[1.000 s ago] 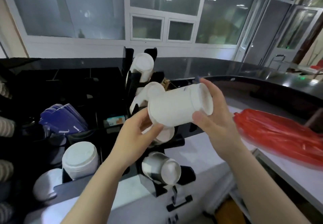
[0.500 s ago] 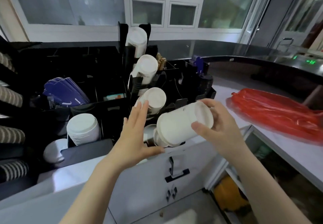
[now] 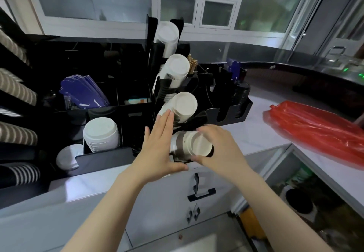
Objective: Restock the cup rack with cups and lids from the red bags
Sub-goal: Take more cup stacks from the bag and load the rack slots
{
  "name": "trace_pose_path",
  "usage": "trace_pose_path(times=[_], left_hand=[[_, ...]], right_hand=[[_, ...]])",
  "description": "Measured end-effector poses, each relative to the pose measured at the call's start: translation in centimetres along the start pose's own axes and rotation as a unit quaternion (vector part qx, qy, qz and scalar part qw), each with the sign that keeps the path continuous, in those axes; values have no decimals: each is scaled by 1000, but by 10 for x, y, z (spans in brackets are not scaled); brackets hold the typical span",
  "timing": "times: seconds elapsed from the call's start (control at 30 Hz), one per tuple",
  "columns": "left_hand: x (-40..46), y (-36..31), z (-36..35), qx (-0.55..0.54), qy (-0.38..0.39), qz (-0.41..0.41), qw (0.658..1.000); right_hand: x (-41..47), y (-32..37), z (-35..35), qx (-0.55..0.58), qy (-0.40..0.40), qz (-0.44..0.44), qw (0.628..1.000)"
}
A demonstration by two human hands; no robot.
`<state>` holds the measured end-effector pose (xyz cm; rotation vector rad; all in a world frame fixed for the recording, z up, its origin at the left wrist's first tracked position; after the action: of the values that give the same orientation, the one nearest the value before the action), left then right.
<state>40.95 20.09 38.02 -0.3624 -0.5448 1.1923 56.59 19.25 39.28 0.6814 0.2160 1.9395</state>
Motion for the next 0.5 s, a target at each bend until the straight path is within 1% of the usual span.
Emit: trace_pose_path(times=[0.07,0.23,0.5], left_hand=[[0,0,1,-5,1,-3,1000],[-1,-1,2,-13,2,-6,1000],[-2,-1,8,-60,-19,3,998]], right_hand=[[2,-1,-12,-43,13,-7,999],[16,0,-24,-92,13,-30,995],[13,-8,-25,-52,72,-31,996]])
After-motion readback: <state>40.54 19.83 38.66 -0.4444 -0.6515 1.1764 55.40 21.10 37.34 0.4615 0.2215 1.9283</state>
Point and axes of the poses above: each hand's wrist, its own x-axis towards the middle knuckle, its own z-axis out of the back of the hand, y = z × x, the point moved 8 cm from there along x, towards the middle knuckle, and after that the axes turned 10 degrees about z, right-handed, at the moved point
